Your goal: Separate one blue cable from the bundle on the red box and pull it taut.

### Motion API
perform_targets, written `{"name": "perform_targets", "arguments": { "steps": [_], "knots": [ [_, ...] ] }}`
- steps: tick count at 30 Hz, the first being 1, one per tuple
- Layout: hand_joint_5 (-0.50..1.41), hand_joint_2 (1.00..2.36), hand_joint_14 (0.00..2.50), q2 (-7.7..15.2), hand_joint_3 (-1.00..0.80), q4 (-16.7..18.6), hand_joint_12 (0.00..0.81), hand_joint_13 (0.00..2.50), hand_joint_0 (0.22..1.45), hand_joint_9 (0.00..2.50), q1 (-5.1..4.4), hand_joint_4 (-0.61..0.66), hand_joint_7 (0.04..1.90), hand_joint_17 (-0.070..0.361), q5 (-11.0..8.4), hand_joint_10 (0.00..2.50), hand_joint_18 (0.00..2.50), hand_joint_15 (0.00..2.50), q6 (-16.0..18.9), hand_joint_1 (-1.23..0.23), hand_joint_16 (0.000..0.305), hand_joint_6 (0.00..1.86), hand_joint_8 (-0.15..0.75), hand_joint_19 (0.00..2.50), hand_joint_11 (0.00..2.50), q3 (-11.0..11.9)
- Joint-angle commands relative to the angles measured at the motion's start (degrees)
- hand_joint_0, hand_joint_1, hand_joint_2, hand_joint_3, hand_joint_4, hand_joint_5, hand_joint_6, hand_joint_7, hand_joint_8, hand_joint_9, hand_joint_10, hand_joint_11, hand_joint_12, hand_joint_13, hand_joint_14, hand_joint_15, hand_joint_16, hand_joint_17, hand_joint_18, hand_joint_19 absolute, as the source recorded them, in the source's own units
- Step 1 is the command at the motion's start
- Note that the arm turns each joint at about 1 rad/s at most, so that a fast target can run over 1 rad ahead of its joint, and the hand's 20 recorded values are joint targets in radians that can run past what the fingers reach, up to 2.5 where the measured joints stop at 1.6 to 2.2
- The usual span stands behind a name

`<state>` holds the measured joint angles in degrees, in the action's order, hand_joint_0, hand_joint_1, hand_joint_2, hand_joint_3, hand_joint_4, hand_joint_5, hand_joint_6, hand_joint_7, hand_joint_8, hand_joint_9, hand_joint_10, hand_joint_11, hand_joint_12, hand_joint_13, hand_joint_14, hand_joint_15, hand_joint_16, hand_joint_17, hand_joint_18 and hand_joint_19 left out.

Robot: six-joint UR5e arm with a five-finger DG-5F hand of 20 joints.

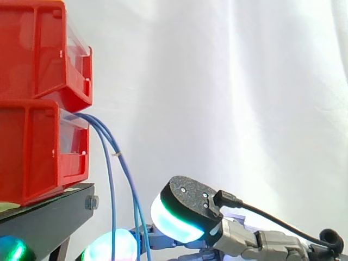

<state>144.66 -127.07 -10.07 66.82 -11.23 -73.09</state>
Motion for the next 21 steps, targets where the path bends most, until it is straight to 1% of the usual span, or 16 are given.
{"name": "perform_targets", "arguments": {
  "steps": [1, 2, 4, 5, 9, 10, 11, 12, 14, 16, 17, 20, 21],
  "knots": [
    [-0.15, 1.0, 0.0, 0.0, -0.48, -0.72, 0.378, 0.34, 0.5, 0.51, 0.22, 0.3, 0.94, 0.126, 1.47, 0.0, 0.33, 0.1, 4.99, -0.58, 0.056, 0.5, 0.319, 0.15, 0.21, 0.05],
    [-0.14, 1.0, 0.0, 0.0, -0.48, -0.99, 0.378, 0.35, 0.5, 0.52, 0.22, 0.3, 0.94, 0.125, 1.91, 0.0, 0.34, 0.11, 6.22, -0.58, 0.056, 0.5, 0.321, 0.16, 0.21, -0.03],
    [-0.14, 1.0, 0.0, -0.26, -0.48, -1.25, 0.38, 0.37, 0.5, 0.54, 0.22, 0.3, 0.94, 0.125, 2.26, 0.0, 0.35, 0.12, 7.19, -0.58, 0.056, 0.5, 0.32, 0.16, 0.23, -0.03],
    [-0.14, 1.0, 0.0, -0.61, -0.48, -2.31, 0.381, 0.37, 0.5, 0.54, 0.22, 0.29, 0.94, 0.125, 2.7, 0.0, 0.36, 0.12, 7.54, -0.58, 0.056, 0.5, 0.322, 0.18, 0.22, 0.05],
    [-0.13, 1.0, 0.0, -1.05, -0.48, -4.77, 0.378, 0.39, 0.5, 0.57, 0.4, 0.26, 0.95, 0.124, 3.31, 0.01, 0.39, 0.13, 7.81, -0.58, 0.055, 0.5, 0.322, 0.2, 0.24, -0.03],
    [-0.13, 1.0, 0.0, -1.49, -0.48, -5.82, 0.377, 0.4, 0.5, 0.58, 0.49, 0.26, 0.96, 0.124, 3.84, 0.01, 0.39, 0.13, 7.89, -0.59, 0.055, 0.5, 0.321, 0.2, 0.24, -0.03],
    [-0.13, 1.0, 0.0, -1.66, -0.48, -6.0, 0.375, 0.4, 0.5, 0.59, 0.58, 0.25, 0.96, 0.123, 3.93, 0.0, 0.4, 0.13, 7.89, -0.59, 0.055, 0.5, 0.315, 0.2, 0.24, 0.05],
    [-0.12, 1.0, 0.0, -2.46, -0.48, -6.35, 0.374, 0.43, 0.51, 0.6, 0.66, 0.24, 0.97, 0.122, 4.28, 0.01, 0.41, 0.14, 7.89, -0.59, 0.054, 0.5, 0.306, 0.21, 0.25, -0.03],
    [-0.12, 1.0, 0.0, -2.72, -0.48, -6.52, 0.374, 0.43, 0.51, 0.61, 0.75, 0.23, 0.98, 0.121, 4.37, 0.01, 0.42, 0.15, 7.81, -0.59, 0.054, 0.5, 0.303, 0.21, 0.25, -0.03],
    [-0.11, 1.0, 0.0, -4.13, -0.48, -7.84, 0.374, 0.45, 0.51, 0.63, 0.84, 0.23, 1.0, 0.12, 4.46, 0.01, 0.43, 0.16, 7.54, -0.59, 0.053, 0.5, 0.298, 0.21, 0.25, -0.03],
    [-0.11, 1.0, 0.0, -4.74, -0.48, -9.07, 0.374, 0.46, 0.51, 0.64, 0.84, 0.23, 1.01, 0.12, 4.54, 0.01, 0.44, 0.16, 7.54, -0.59, 0.053, 0.5, 0.301, 0.22, 0.27, -0.03],
    [-0.1, 1.0, 0.01, -5.27, -0.48, -10.48, 0.378, 0.48, 0.52, 0.65, 0.84, 0.21, 1.07, 0.12, 4.9, 0.01, 0.45, 0.18, 7.54, -0.6, 0.053, 0.5, 0.302, 0.23, 0.28, -0.03],
    [-0.1, 1.0, 0.01, -5.44, -0.48, -11.53, 0.378, 0.48, 0.52, 0.66, 0.93, 0.21, 1.09, 0.119, 5.25, 0.01, 0.46, 0.17, 7.54, -0.59, 0.053, 0.5, 0.305, 0.24, 0.28, -0.03]
  ]
}}
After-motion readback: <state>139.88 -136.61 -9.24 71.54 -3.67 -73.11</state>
